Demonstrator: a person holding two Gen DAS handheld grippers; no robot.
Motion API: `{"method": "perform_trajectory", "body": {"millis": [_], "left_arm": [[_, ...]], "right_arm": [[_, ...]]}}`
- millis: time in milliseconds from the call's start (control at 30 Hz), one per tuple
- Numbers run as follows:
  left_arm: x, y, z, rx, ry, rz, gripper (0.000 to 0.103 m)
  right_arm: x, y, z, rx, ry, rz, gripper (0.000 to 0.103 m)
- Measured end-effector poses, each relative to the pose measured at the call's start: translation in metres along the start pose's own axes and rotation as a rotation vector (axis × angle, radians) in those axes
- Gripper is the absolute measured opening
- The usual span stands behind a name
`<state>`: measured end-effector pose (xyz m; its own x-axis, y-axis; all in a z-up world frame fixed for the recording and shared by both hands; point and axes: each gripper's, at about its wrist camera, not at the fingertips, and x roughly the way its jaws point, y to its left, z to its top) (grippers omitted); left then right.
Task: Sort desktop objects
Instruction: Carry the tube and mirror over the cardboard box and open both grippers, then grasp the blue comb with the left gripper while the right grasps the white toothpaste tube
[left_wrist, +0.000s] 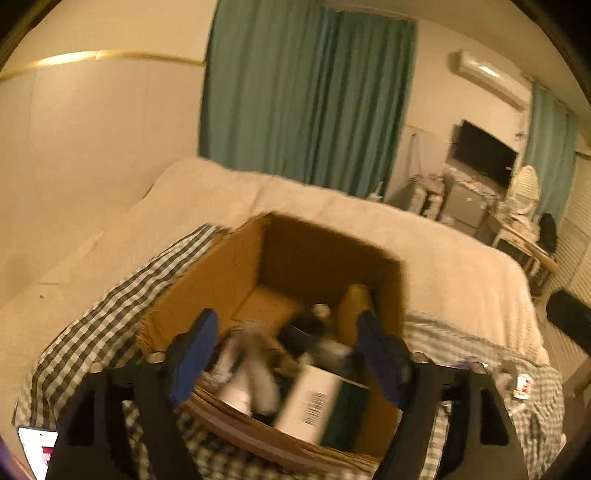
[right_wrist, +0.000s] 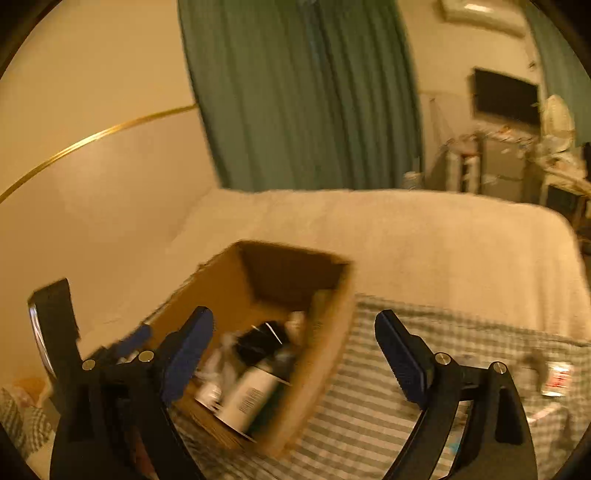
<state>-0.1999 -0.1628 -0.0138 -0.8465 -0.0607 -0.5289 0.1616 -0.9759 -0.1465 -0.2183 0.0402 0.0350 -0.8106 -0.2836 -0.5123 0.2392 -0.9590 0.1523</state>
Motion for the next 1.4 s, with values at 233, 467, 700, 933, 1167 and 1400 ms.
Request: {"method": "perform_trajectory", "body": {"millis": [233, 467, 700, 933, 1167, 1400], "left_arm": [[-0.048, -0.101, -0.04, 0.09, 0.026, -0.21, 0.1], [-0.026, -0.174, -0.11, 0.163, 0.175, -0.324, 0.1], [0.027, -0.214, -0.17, 0.249, 0.315, -0.33, 0.1], [0.079, -0.241, -0.204, 0.261, 0.393, -0.313, 0.1], [0.096, -0.252, -0.205, 0.251, 0.386, -0.298, 0.1], [0.105, -0.27, -0.209, 0.285, 0.416, -0.34, 0.101]], "right_arm": [[-0.099, -0.073, -0.041, 0.061, -0.042, -0.186, 0.089], [-0.138, -0.15, -0.106, 0.157, -0.009, -0.328, 0.089], [-0.116, -0.213, -0.156, 0.254, 0.043, -0.395, 0.089], [-0.053, -0.264, -0.185, 0.349, 0.1, -0.346, 0.081], [0.019, -0.315, -0.179, 0.448, 0.151, -0.287, 0.071], [0.037, -0.332, -0.19, 0.469, 0.133, -0.246, 0.059]]}}
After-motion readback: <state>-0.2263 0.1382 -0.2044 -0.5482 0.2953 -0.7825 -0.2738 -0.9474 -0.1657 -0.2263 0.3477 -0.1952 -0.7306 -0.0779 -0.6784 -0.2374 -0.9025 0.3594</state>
